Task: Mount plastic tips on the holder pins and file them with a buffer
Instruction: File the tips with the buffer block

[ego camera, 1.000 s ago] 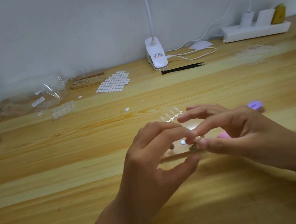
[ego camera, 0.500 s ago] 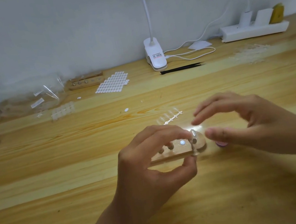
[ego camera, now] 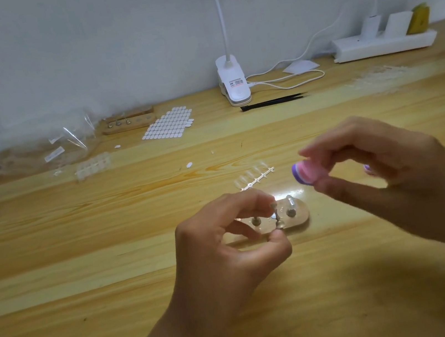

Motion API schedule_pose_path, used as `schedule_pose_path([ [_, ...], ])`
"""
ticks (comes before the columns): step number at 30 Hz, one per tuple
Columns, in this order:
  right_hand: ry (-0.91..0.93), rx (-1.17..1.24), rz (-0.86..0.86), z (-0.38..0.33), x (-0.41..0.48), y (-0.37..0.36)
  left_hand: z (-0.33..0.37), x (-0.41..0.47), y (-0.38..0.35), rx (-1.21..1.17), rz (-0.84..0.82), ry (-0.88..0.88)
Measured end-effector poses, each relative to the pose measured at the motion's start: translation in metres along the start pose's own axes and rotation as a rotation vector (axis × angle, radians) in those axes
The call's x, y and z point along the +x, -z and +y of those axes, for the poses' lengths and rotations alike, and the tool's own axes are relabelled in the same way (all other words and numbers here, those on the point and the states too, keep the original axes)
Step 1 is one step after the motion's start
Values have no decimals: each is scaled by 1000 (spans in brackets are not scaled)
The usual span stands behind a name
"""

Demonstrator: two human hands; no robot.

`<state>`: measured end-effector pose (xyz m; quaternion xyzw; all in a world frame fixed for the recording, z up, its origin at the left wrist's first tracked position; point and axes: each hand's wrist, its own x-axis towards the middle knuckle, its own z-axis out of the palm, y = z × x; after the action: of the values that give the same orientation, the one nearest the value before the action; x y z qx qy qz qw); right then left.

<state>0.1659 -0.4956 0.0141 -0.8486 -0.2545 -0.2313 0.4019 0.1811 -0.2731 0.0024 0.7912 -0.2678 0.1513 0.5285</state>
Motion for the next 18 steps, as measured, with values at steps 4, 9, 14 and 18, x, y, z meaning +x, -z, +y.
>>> schedule_pose_path([
  [4,128,-26,23,-13,-9,-26,4,2,1,69,-16,-64],
  [9,169,-89,0,-2,-9,-29,4,1,2,93,-23,-77],
  [14,176,-42,57,-6,-9,-35,5,1,1,81,-37,-84],
  [18,204,-107,25,-1,-12,-33,6,0,3,90,-33,-112],
])
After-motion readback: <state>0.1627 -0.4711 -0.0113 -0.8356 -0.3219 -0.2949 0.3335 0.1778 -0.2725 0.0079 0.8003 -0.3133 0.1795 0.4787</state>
